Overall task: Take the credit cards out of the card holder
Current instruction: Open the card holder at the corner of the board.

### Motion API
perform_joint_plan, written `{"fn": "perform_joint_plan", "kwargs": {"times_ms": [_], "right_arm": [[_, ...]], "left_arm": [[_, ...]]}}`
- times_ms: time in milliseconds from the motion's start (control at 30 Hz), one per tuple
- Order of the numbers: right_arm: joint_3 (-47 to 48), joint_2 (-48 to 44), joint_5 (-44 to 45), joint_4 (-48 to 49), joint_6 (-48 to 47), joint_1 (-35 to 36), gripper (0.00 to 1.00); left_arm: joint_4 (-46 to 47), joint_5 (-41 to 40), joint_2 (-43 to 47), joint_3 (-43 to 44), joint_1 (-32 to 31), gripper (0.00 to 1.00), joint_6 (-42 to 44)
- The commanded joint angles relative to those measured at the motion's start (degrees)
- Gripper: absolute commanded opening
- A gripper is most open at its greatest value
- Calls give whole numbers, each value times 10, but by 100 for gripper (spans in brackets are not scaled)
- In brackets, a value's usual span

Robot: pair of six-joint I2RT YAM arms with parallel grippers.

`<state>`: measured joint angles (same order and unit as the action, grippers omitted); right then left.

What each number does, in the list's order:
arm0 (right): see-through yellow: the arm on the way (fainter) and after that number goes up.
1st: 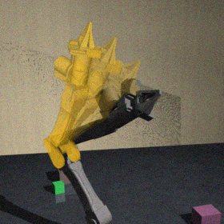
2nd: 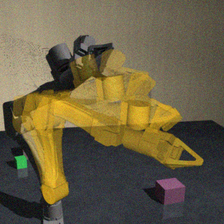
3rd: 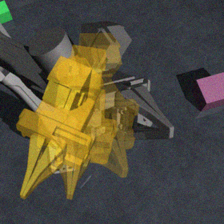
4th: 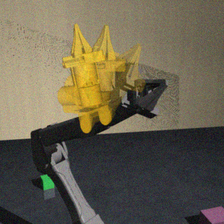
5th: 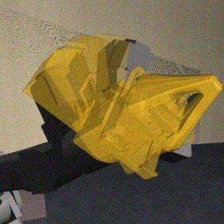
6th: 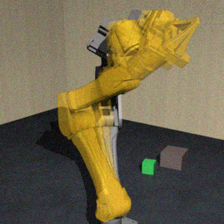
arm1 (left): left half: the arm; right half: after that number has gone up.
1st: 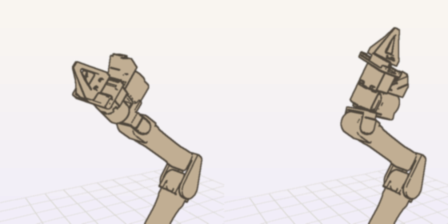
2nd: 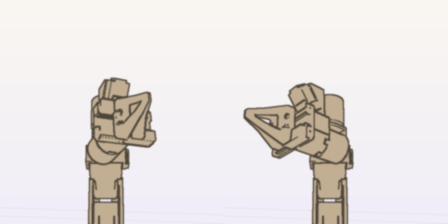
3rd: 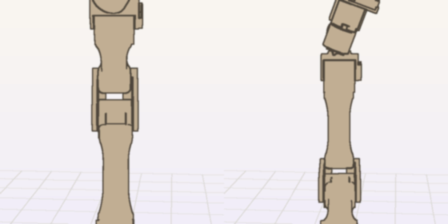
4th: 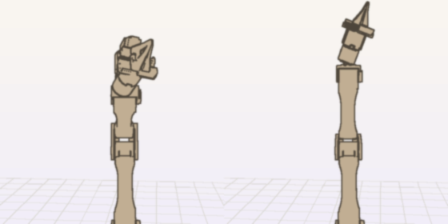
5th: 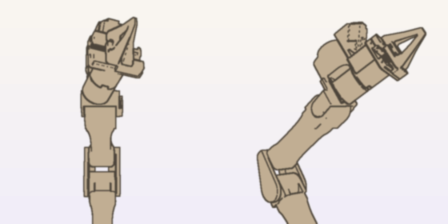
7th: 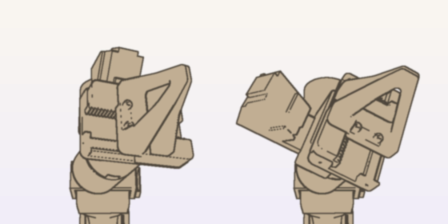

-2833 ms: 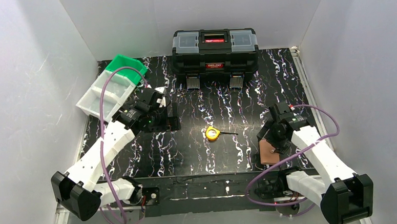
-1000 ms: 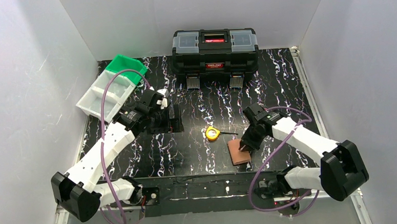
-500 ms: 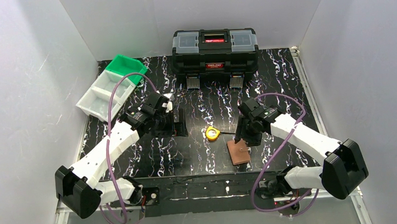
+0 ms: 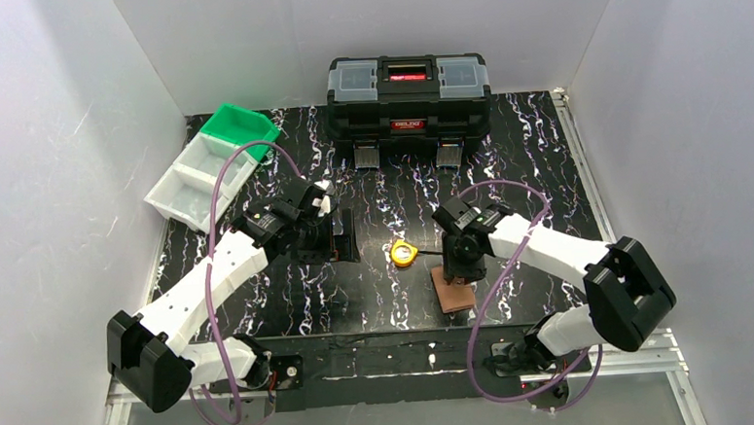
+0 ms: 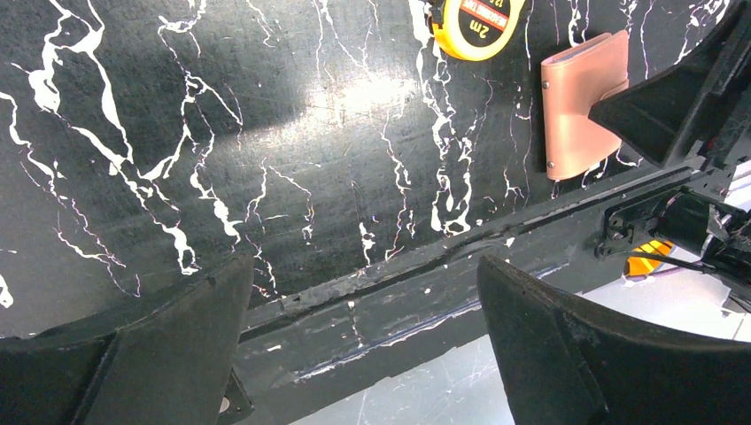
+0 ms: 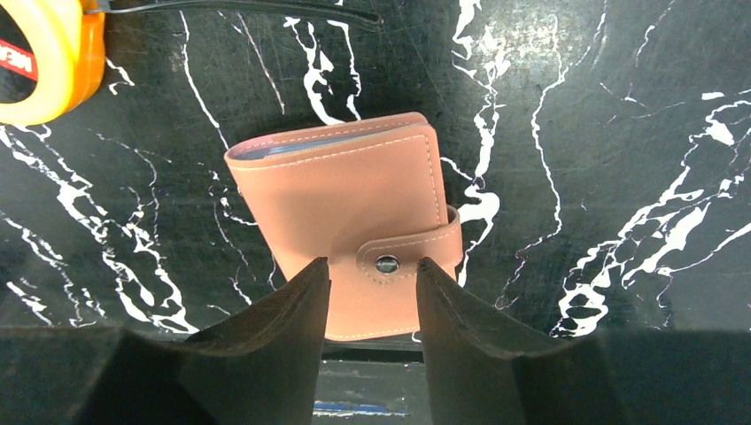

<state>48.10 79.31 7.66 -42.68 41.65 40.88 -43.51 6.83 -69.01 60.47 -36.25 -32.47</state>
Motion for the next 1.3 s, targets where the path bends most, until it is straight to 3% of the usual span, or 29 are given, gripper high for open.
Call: {"fn": "perform_joint_plan", "kwargs": {"times_ms": [0,267,467,733,967,1267], "right_arm": [[-4,14,28,11,-1,7,46],[-32,22,31,20,27,9,28],[-40,-1,-35,41,57,9,1],[-22,-43,-148,105,125,12,1],[-23,-19,-201,175,157,22,1],[-1,-18,-224,212,135,23,1]], "left_arm": [[-11,-2,5,-7,-3,98,-5],[-12,2,1,-7,-3,98,-1],[-9,9,-2,-8,-5,98,-1],[15,39,-14,-17,-16,98,-20],[58,69,-31,-46,-36,98,-48],[107,76,-84,-69,-78,85,-70]]}}
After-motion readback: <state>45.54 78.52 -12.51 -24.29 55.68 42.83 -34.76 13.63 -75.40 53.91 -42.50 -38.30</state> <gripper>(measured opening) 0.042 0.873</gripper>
